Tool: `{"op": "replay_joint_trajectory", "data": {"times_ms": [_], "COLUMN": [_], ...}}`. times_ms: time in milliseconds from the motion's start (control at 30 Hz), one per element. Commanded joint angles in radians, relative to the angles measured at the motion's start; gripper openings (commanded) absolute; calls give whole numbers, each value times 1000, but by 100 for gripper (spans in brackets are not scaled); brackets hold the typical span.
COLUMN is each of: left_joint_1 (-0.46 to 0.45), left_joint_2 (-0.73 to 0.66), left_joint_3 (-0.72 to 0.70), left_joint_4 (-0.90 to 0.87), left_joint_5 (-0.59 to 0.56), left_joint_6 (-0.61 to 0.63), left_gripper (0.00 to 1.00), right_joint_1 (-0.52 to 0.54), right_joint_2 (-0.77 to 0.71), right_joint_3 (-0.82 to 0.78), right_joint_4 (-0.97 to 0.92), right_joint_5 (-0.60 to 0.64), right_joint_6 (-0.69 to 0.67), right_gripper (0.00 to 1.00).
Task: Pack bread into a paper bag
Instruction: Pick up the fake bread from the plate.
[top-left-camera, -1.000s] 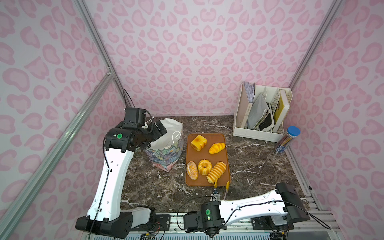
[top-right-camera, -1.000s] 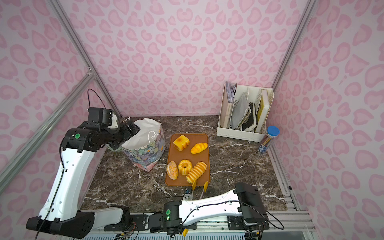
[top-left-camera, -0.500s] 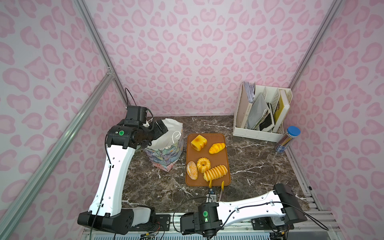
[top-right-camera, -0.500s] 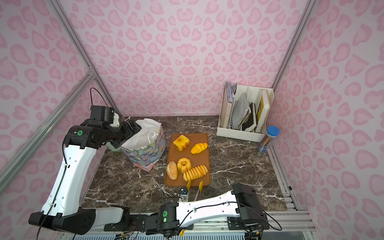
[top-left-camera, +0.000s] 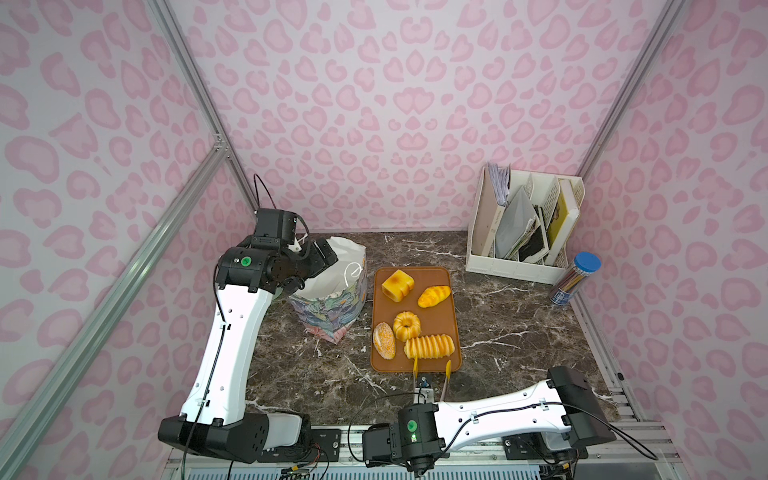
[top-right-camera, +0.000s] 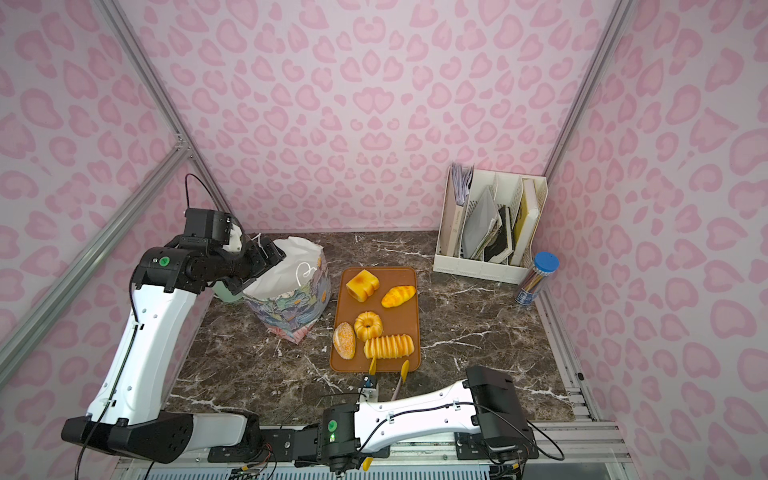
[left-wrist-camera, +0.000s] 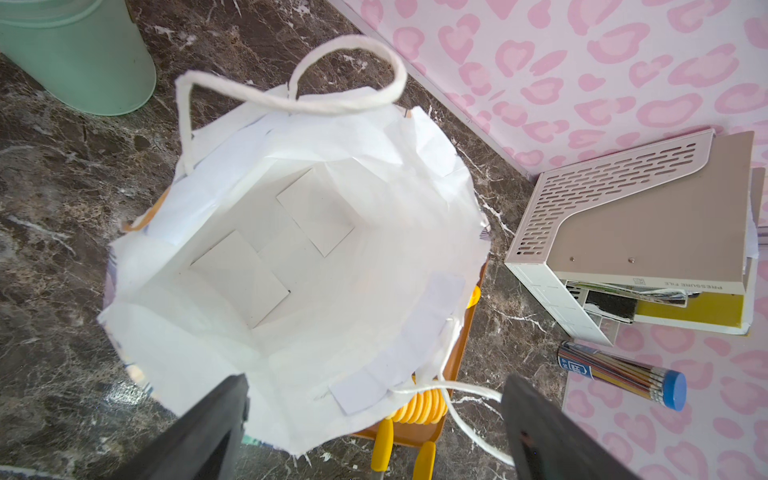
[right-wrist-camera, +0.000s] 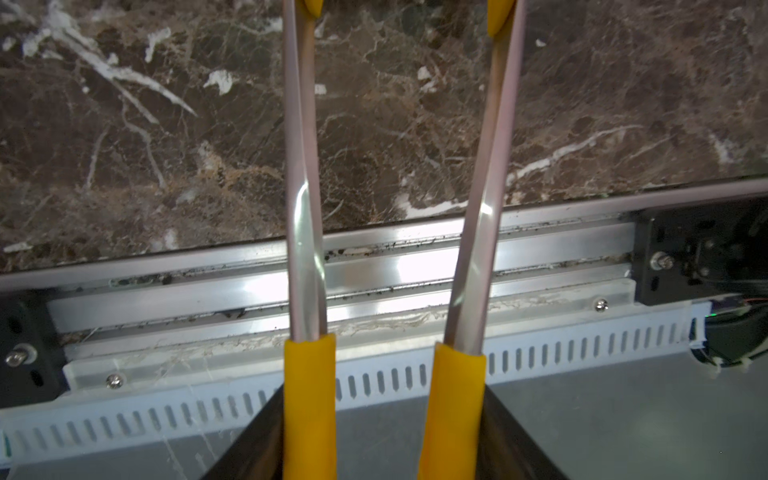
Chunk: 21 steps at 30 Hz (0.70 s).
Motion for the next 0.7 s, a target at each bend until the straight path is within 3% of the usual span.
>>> {"op": "replay_joint_trajectory", "data": {"times_ms": [0, 400, 533, 667], "left_joint_1": [0, 0, 0, 0], "left_joint_2": [6, 17, 17, 12], "left_joint_3": [-3, -8, -5, -8], "left_joint_4": [9, 28, 31, 30], "left_joint_5": [2, -3, -7, -16], "left_joint_6": [4, -16, -22, -28], "left_gripper": [98, 98, 98, 98], "right_joint_1": [-33, -129, -152, -156], "right_joint_2": [-16, -25, -31, -40], "right_joint_3": [-24, -83, -90, -90], "right_joint_4": [-27, -23, -8, -9], "right_joint_5": [50, 103, 118, 122], "right_joint_6": [-41, -176, -218, -231], "right_gripper": [65, 73, 65, 45]}}
